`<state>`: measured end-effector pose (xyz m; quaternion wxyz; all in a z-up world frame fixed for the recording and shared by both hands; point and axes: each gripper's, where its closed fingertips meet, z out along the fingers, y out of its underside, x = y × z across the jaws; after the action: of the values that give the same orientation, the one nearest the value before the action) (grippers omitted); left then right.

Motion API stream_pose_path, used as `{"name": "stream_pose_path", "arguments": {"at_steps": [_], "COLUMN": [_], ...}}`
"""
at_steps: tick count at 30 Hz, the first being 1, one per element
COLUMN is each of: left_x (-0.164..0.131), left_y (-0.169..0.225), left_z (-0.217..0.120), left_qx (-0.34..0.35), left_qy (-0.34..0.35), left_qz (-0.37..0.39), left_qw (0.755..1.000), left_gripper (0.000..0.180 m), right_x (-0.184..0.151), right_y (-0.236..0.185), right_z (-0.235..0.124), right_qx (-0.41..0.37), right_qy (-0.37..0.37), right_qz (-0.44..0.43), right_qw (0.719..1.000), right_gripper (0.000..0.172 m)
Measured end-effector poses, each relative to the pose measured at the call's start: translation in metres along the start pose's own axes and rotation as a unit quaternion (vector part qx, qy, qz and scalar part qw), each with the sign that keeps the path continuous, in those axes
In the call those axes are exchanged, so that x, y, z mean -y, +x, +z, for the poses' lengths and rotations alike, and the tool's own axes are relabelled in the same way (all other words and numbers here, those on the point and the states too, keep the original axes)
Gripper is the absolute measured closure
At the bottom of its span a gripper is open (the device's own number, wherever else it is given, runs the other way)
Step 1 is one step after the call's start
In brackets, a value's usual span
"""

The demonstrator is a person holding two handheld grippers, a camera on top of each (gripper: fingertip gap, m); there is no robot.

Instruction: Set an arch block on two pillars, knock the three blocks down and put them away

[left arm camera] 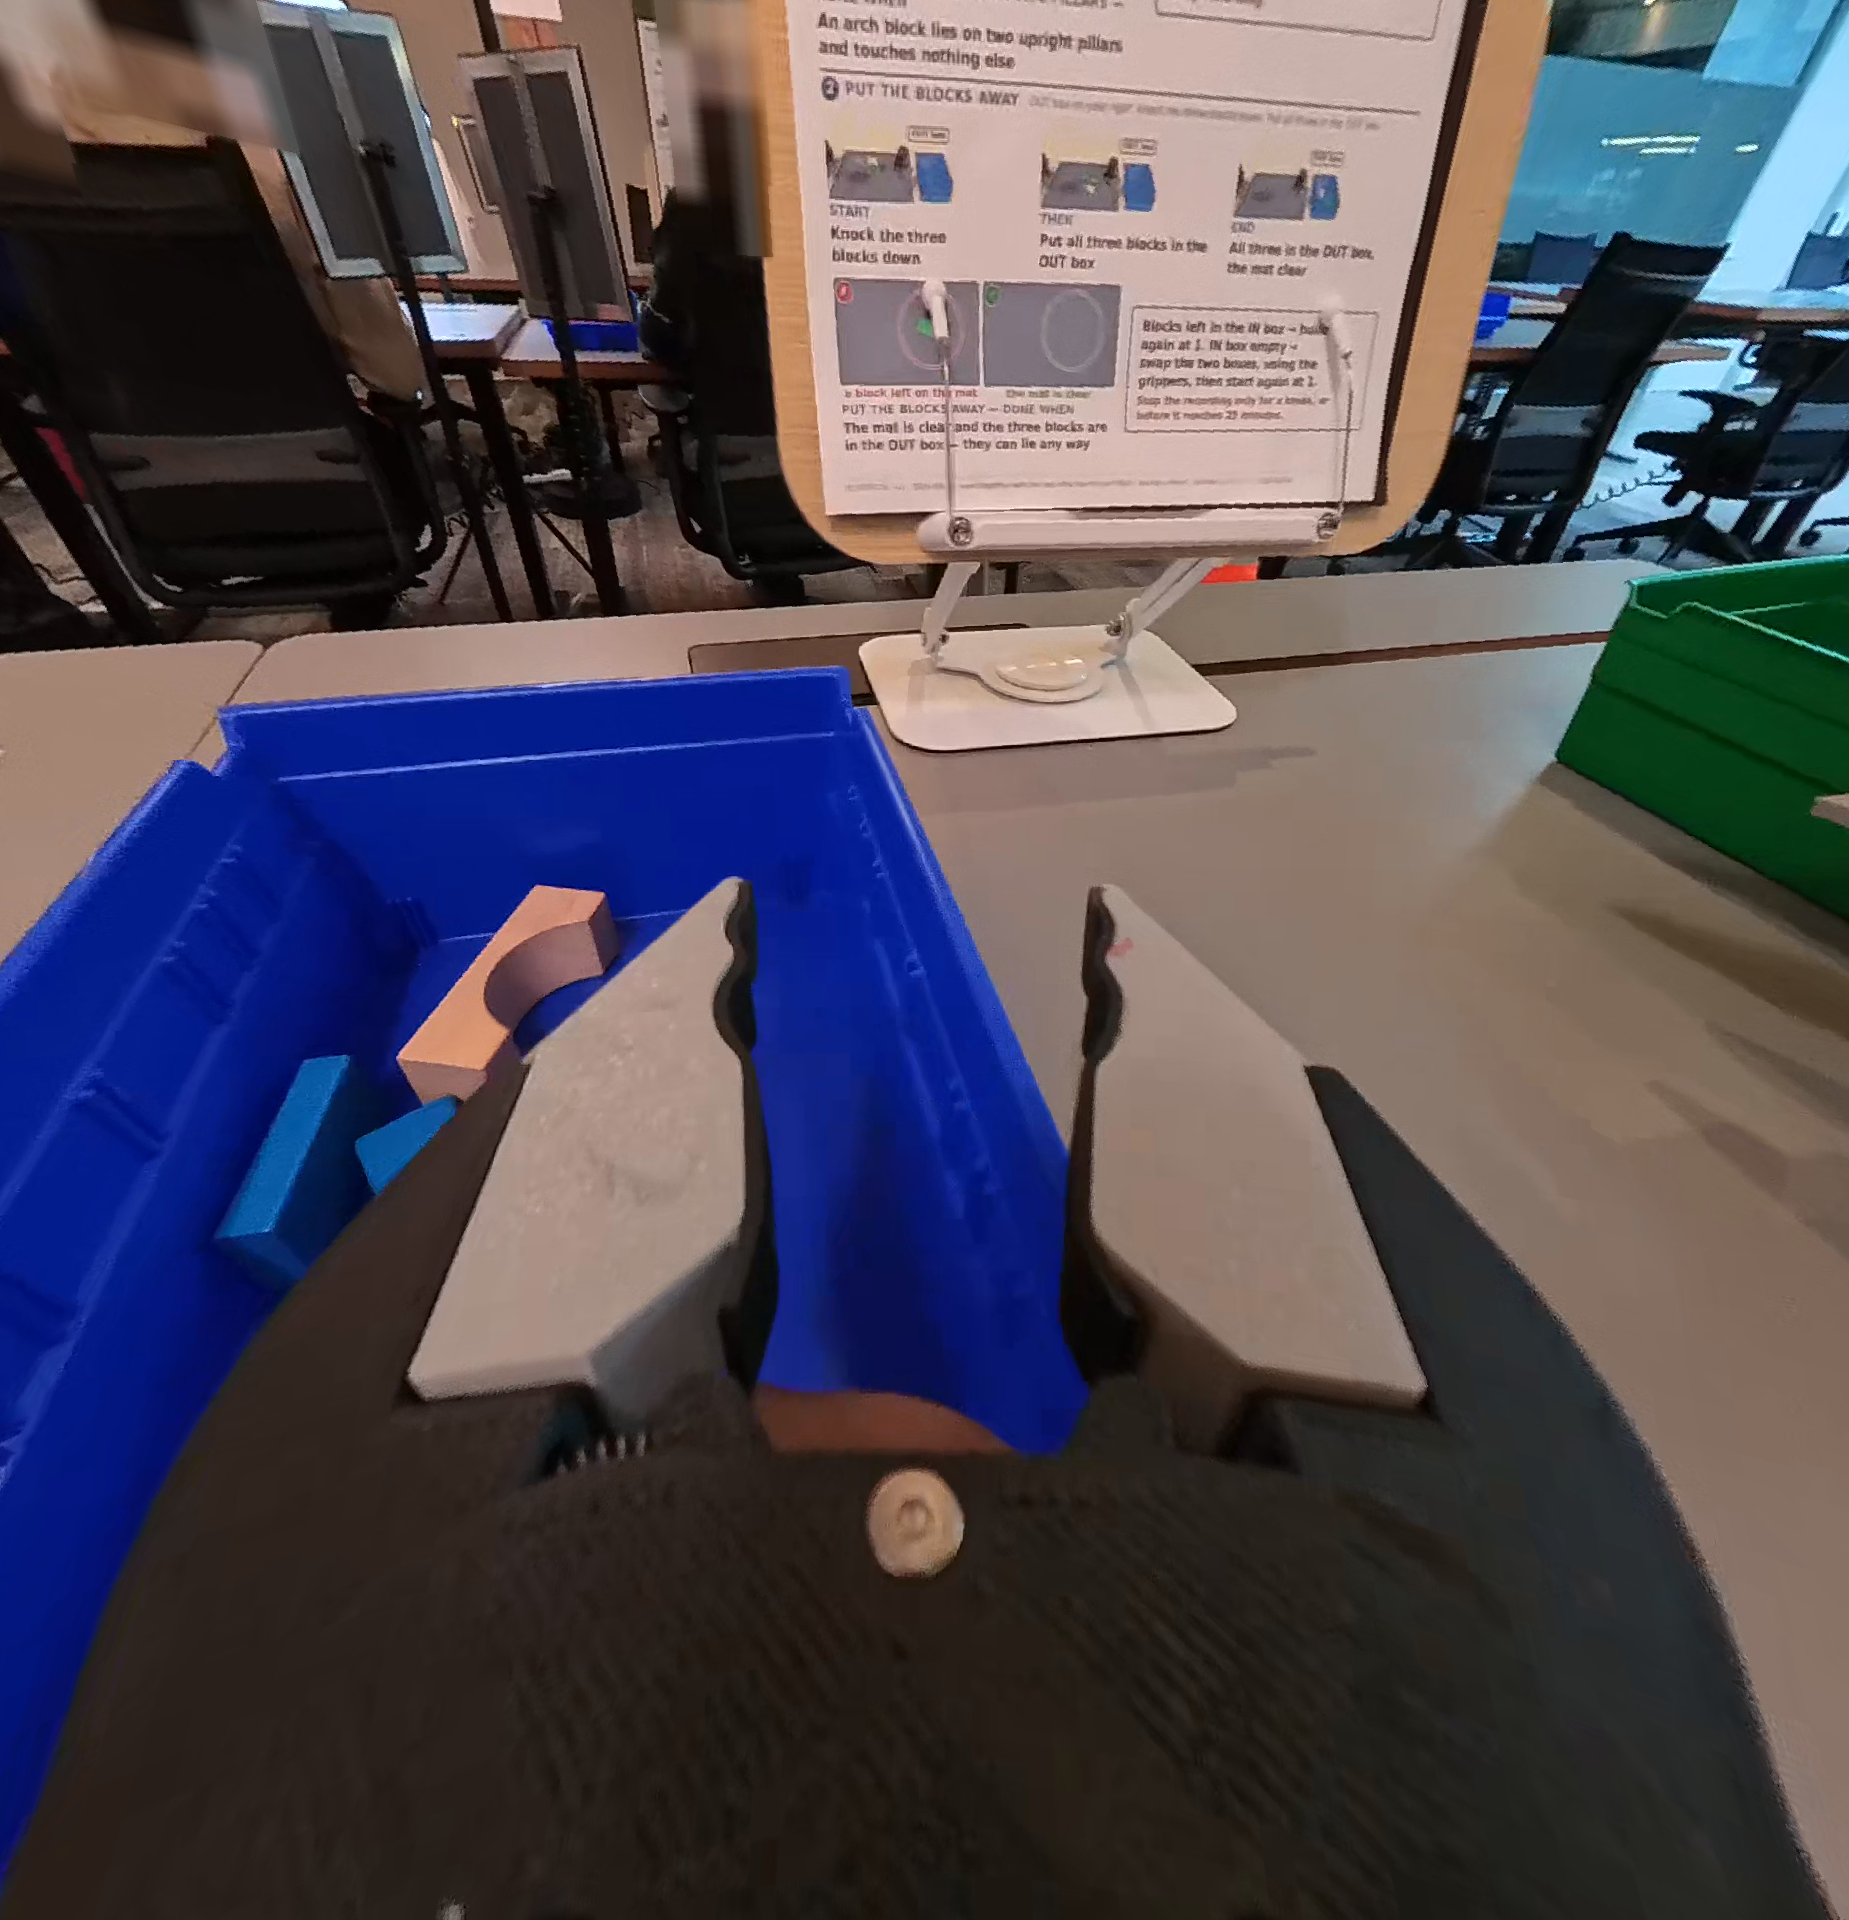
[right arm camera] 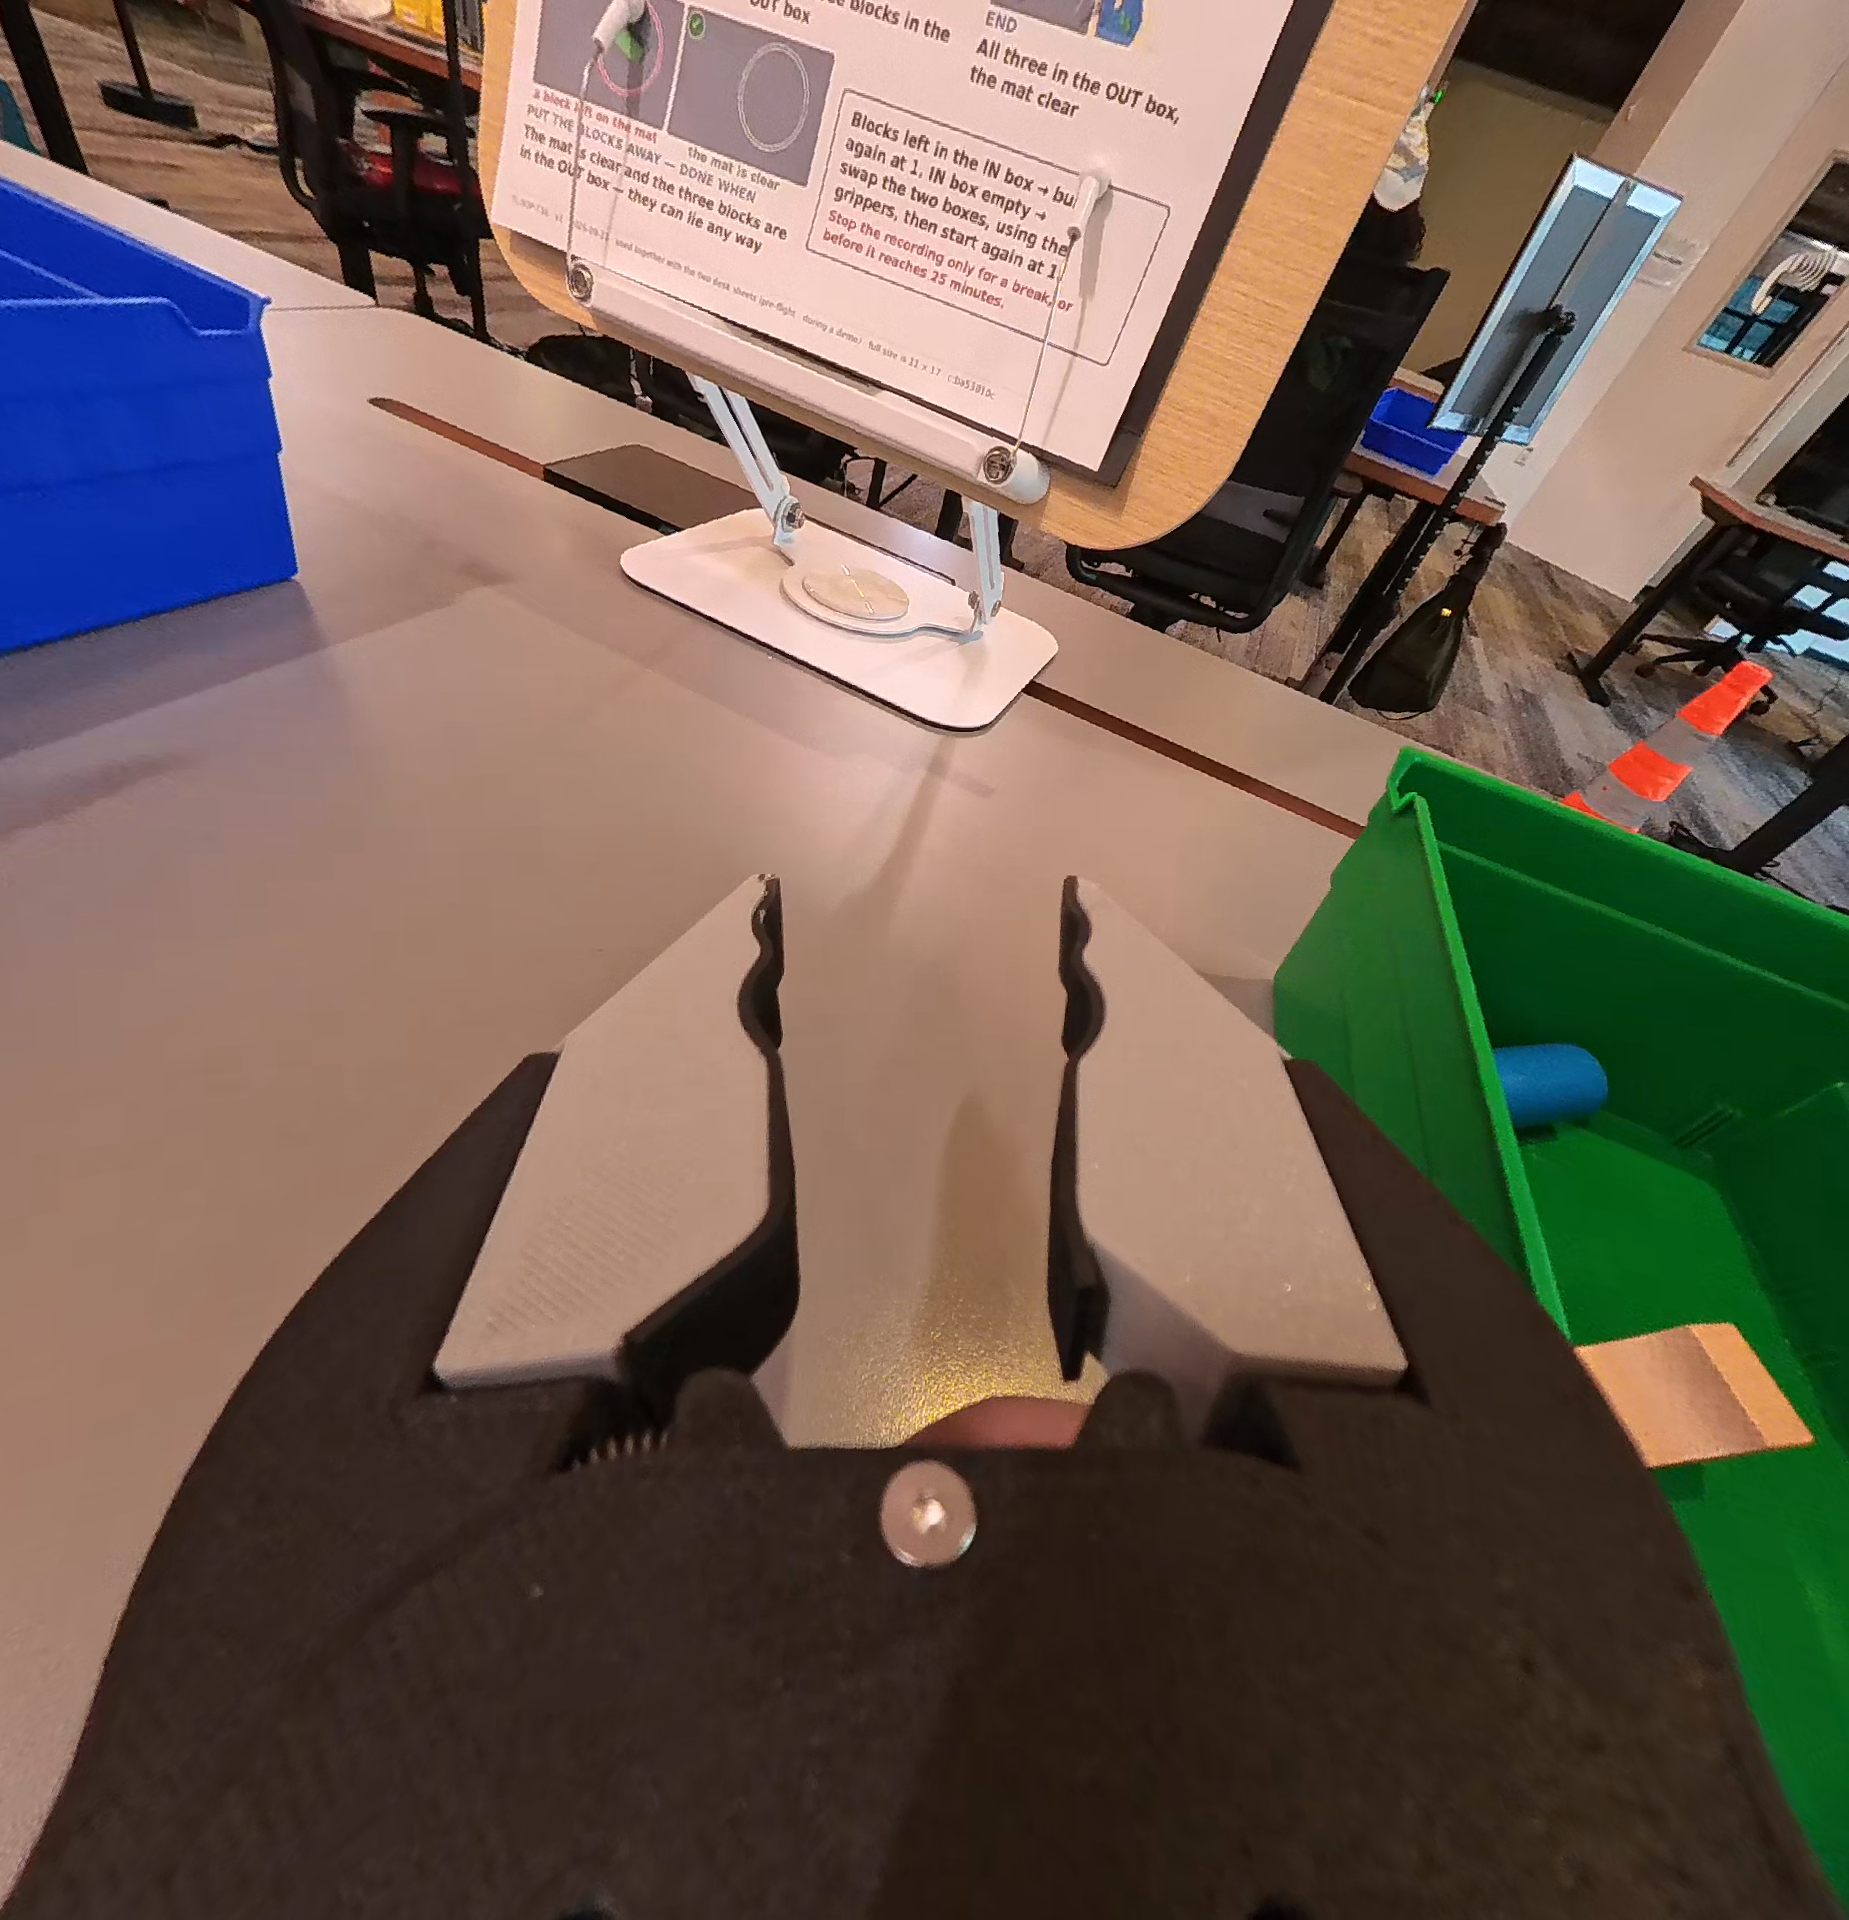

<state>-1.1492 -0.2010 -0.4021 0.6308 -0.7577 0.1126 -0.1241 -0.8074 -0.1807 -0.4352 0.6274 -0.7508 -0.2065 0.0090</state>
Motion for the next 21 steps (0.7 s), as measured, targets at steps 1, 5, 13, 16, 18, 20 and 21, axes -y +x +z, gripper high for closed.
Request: {"name": "stream_pose_path", "arguments": {"at_steps": [1, 5, 13, 16, 18, 20, 21], "left_x": [-0.002, -0.013, -0.03, -0.035, -0.038, -0.044, -0.047], "left_y": [0.0, 0.009, 0.025, 0.027, 0.026, 0.024, 0.025], "left_z": [0.0, 0.001, 0.004, 0.004, 0.005, 0.007, 0.007], "left_qx": [-0.008, -0.045, -0.068, -0.063, -0.059, -0.057, -0.06], "left_qy": [-0.008, -0.045, -0.095, -0.106, -0.114, -0.125, -0.13], "left_qz": [-0.006, -0.029, -0.004, 0.01, 0.019, 0.024, 0.023], "left_qw": [1.0, 0.998, 0.993, 0.992, 0.991, 0.99, 0.989], "left_gripper": [0.118, 0.103, 0.099, 0.102, 0.11, 0.118, 0.117], "right_x": [0.0, 0.005, 0.038, 0.046, 0.044, 0.042, 0.04], "right_y": [0.0, 0.008, 0.056, 0.068, 0.076, 0.085, 0.091], "right_z": [0.0, -0.006, -0.05, -0.066, -0.074, -0.081, -0.084], "right_qx": [-0.001, -0.019, -0.103, -0.084, -0.071, -0.067, -0.068], "right_qy": [0.0, 0.005, -0.008, 0.0, -0.013, -0.019, -0.022], "right_qz": [-0.001, -0.005, -0.045, -0.003, 0.02, 0.034, 0.04], "right_qw": [1.0, 1.0, 0.994, 0.996, 0.997, 0.997, 0.997], "right_gripper": [0.121, 0.119, 0.103, 0.103, 0.099, 0.099, 0.099]}}
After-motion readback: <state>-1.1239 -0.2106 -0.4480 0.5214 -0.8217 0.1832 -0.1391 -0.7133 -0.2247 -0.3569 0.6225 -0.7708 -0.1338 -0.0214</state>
